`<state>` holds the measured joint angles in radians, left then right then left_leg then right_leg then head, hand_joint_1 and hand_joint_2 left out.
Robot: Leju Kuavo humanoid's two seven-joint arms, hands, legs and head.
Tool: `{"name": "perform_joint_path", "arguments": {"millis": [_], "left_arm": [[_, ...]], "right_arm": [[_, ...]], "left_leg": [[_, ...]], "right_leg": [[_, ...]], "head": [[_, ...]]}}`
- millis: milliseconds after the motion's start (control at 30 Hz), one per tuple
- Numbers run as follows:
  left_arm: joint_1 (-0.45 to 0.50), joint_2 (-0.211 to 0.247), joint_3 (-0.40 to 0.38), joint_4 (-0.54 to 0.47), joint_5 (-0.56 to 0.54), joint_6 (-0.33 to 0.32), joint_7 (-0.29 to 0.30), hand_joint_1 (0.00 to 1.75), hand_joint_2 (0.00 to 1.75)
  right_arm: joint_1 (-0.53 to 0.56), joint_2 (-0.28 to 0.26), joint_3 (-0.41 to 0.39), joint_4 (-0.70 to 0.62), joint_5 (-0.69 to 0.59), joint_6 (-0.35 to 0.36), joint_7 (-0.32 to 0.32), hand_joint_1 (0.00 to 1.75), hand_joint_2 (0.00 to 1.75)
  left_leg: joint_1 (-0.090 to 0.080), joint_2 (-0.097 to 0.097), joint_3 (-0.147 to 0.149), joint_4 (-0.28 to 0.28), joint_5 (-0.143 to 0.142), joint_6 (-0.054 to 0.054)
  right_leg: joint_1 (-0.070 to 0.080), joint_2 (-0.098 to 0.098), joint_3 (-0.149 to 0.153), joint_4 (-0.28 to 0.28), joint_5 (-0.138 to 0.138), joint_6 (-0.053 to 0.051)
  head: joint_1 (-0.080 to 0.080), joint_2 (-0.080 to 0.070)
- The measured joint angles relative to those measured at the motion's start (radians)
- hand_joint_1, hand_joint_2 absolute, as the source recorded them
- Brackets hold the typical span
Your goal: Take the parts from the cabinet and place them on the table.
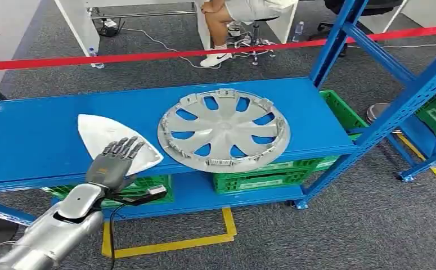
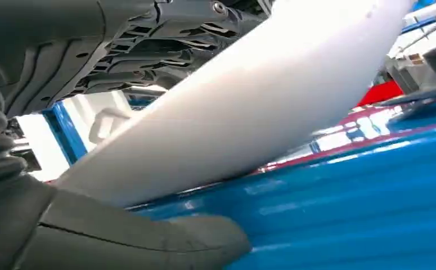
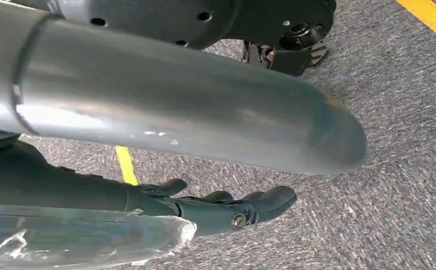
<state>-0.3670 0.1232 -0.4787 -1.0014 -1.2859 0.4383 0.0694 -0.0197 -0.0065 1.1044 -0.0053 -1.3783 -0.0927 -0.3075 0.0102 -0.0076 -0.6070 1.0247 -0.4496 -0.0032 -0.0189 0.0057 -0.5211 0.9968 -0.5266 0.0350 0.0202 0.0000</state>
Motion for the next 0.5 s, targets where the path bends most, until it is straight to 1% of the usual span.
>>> {"name": "perform_joint_path", "arguments": {"millis": [67,200,267,300,367,500], "left_arm": [[0.004,0.0,0.0,0.001,0.01,0.0,-0.005,1.75,1.75],[0.004,0.0,0.001,0.001,0.021,0.0,-0.014,1.75,1.75],[0.008,-0.001,0.002,0.001,0.028,0.0,-0.017,1.71,1.75],[0.009,-0.001,0.002,0.001,0.03,0.0,-0.017,1.64,1.75],[0.003,-0.001,0.01,0.0,0.033,0.001,-0.017,1.75,1.75],[-0.015,0.002,0.021,0.0,0.038,0.001,-0.017,1.75,1.75]], "right_arm": [[0.0,0.0,0.003,0.0,0.0,0.0,0.0,0.0,0.0],[-0.003,0.0,0.005,0.0,0.0,0.0,0.0,0.0,0.0],[-0.004,0.0,0.005,0.0,0.0,0.0,0.0,0.0,0.0],[-0.004,0.0,0.005,0.0,0.0,0.0,0.001,0.0,0.0],[-0.004,0.0,0.006,0.0,0.0,0.0,0.001,0.0,0.0],[-0.004,0.0,0.006,0.0,0.0,0.001,0.001,0.0,0.0]], "left_leg": [[0.0,0.0,0.0,0.0,0.0,0.0],[0.0,0.0,0.0,0.0,0.0,0.0],[0.0,0.0,0.0,0.0,0.0,0.0],[0.0,0.0,0.0,0.0,0.0,0.0],[0.0,0.0,0.001,0.0,0.0,0.0],[0.0,0.0,0.003,-0.001,0.001,-0.001]], "right_leg": [[0.0,0.0,0.0,0.0,0.0,0.0],[0.0,-0.001,-0.001,0.0,0.0,0.0],[0.0,-0.001,-0.004,0.0,0.0,0.0],[0.0,-0.001,-0.005,0.0,0.0,0.0],[0.0,-0.001,-0.009,0.0,-0.001,0.0],[0.0,-0.001,-0.002,0.0,0.0,0.0]], "head": [[0.0,0.0],[0.0,0.0],[0.0,0.0],[0.0,0.0],[0.0,0.0],[0.0,0.0]]}}
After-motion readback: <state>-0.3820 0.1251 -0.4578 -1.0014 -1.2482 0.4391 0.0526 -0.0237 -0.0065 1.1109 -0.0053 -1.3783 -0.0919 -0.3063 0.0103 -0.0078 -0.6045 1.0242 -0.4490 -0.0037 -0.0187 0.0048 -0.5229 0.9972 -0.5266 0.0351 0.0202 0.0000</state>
